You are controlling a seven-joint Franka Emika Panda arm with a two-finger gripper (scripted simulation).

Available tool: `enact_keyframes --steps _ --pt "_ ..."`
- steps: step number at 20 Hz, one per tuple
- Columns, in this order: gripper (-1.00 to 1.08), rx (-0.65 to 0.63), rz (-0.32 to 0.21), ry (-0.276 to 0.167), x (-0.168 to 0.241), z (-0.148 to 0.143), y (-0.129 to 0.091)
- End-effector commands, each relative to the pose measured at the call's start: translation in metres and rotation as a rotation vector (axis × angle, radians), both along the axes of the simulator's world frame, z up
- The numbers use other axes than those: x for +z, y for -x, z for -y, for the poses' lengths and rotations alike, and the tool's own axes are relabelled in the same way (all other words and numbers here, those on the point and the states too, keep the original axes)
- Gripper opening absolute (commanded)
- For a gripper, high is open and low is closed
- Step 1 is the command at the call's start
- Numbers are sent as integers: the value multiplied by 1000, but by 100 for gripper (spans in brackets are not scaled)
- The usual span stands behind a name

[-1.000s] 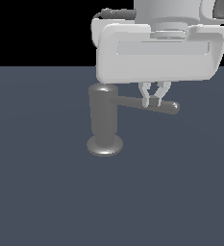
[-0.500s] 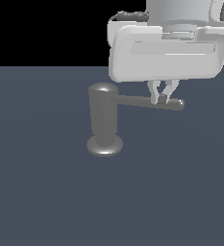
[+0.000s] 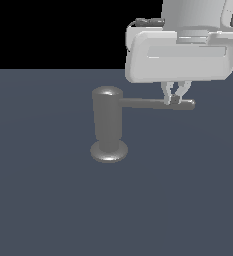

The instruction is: Turn on the faucet by rotating a designated handle.

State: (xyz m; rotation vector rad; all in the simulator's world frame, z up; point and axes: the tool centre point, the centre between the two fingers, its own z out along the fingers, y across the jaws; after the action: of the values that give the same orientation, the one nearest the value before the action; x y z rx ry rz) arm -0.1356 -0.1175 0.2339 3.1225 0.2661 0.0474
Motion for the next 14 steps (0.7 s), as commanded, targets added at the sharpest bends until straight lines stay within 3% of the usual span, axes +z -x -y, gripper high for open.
enact_keyframes --steps 1,14 --pt "-100 3 -1 2 -2 3 -9" --pt "-100 -5 -11 0 -6 26 -44"
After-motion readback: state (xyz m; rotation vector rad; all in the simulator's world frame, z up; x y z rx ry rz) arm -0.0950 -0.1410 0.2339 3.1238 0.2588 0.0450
